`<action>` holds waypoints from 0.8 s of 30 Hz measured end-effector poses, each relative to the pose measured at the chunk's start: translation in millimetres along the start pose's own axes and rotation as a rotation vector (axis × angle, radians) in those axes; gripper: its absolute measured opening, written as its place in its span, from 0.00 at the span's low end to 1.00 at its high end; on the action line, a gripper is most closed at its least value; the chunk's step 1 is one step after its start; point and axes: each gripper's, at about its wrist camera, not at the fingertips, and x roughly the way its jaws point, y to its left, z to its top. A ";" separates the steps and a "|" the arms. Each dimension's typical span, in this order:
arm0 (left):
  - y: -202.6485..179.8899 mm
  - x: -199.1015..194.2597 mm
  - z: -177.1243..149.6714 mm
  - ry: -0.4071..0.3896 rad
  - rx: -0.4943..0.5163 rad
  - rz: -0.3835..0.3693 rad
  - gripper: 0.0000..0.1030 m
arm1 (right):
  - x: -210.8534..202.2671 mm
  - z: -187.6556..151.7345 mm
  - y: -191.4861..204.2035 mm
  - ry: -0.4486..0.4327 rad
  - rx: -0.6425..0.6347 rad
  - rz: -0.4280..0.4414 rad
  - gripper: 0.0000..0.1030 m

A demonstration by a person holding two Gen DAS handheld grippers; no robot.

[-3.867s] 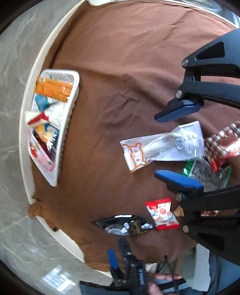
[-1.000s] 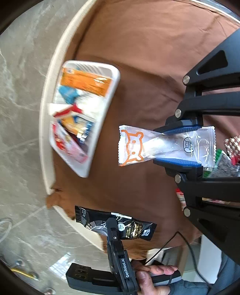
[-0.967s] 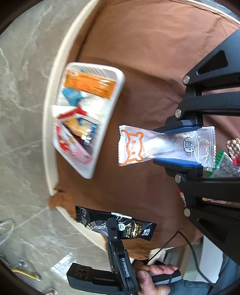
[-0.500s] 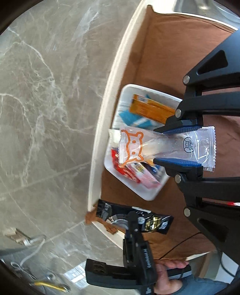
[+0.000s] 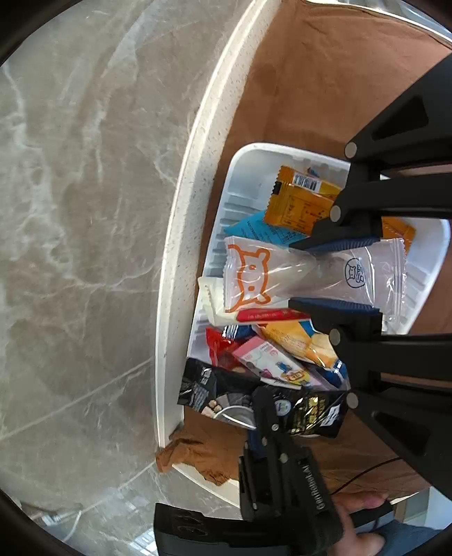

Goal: Organize snacks
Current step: 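Carry the black packet with the left tool while the right tool carries the bread bag into the tray, then withdraw both tools from the tray back to the remaining snacks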

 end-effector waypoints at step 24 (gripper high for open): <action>-0.3 -39.1 -25.2 -0.184 -0.028 0.000 0.87 | -14.2 -18.7 5.2 -0.085 0.054 -0.058 0.58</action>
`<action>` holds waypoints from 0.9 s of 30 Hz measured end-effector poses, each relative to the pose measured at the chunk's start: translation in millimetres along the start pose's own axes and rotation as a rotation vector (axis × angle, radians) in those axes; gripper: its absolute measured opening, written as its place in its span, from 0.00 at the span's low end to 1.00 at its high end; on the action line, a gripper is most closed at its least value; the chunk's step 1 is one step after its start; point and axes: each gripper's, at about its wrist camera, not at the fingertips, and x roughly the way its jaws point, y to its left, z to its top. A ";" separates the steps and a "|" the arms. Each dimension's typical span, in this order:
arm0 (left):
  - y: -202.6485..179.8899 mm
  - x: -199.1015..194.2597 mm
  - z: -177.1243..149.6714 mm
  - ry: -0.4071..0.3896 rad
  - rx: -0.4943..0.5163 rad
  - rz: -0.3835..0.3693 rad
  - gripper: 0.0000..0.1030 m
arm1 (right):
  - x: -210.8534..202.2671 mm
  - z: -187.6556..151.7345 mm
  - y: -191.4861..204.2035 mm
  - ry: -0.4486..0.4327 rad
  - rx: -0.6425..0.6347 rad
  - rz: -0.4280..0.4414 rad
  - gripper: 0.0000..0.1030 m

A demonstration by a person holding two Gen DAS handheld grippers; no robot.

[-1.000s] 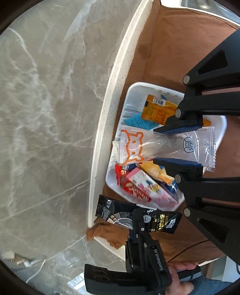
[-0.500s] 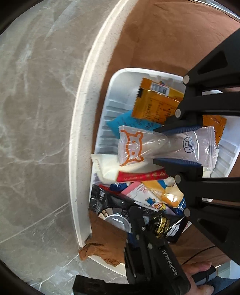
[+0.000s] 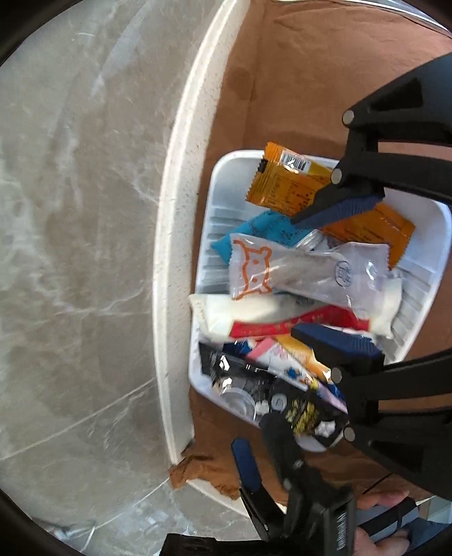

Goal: Organize snacks
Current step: 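Withdraw both tools from the tray back to the remaining snacks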

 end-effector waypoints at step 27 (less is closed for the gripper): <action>-12.0 -141.2 -268.8 0.165 0.276 -0.112 0.99 | -175.1 -276.1 85.1 0.017 0.279 -0.015 0.64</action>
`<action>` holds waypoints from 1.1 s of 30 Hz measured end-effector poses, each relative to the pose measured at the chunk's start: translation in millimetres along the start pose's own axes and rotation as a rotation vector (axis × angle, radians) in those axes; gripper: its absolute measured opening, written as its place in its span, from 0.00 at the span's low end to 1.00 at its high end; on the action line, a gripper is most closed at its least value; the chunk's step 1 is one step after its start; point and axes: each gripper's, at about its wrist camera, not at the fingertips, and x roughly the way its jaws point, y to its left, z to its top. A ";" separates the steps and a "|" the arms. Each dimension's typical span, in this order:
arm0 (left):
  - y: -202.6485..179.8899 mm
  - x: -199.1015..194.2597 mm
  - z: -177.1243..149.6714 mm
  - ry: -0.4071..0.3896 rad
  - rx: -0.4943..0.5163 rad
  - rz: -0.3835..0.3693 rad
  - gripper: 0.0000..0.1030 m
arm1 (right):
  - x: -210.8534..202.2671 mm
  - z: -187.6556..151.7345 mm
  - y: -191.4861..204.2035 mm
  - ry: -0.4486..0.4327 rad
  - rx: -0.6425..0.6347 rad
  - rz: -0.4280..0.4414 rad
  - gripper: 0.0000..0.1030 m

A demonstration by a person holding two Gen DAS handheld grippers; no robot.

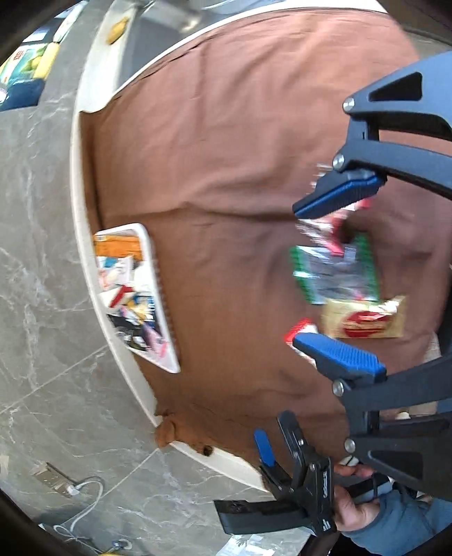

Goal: Organize snacks
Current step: 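Withdraw both tools from the tray back to the remaining snacks, then grasp the red-white candy with the left tool while the right tool grasps the red-labelled cake packet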

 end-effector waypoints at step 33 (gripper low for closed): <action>-40.1 36.0 -6.8 0.126 0.228 -0.052 0.98 | 74.8 -54.1 62.7 0.158 -0.239 -0.140 0.35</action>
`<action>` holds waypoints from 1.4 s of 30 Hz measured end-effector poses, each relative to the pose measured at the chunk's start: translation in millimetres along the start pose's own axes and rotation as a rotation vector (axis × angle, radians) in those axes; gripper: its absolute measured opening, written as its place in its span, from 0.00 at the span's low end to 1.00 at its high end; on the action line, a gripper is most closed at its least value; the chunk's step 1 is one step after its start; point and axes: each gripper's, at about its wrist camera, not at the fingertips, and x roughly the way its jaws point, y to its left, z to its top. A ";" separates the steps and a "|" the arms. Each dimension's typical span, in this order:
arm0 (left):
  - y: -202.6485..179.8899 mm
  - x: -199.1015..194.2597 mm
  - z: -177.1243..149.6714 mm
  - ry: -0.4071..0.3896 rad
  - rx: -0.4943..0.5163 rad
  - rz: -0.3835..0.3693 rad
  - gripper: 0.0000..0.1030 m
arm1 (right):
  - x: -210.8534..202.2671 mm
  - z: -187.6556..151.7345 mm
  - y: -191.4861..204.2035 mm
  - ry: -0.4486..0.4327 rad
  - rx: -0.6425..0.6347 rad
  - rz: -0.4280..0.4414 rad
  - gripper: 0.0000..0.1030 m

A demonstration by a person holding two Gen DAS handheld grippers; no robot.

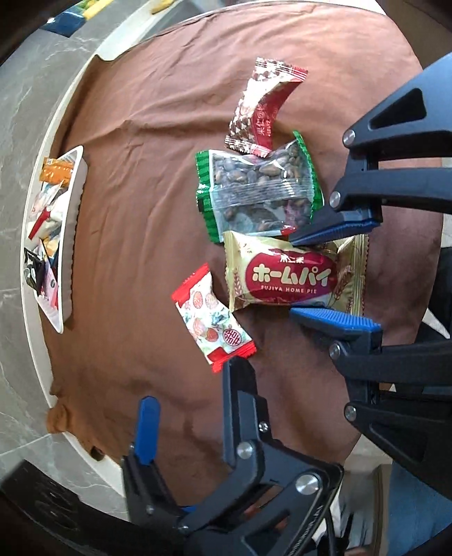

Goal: Organize snacks
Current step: 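Grasp the red-white candy with the left tool while the right tool grasps the red-labelled cake packet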

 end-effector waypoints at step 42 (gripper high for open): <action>-10.7 60.8 51.2 0.233 -0.017 0.066 0.32 | -34.1 -16.1 -35.9 -0.038 0.072 0.158 0.33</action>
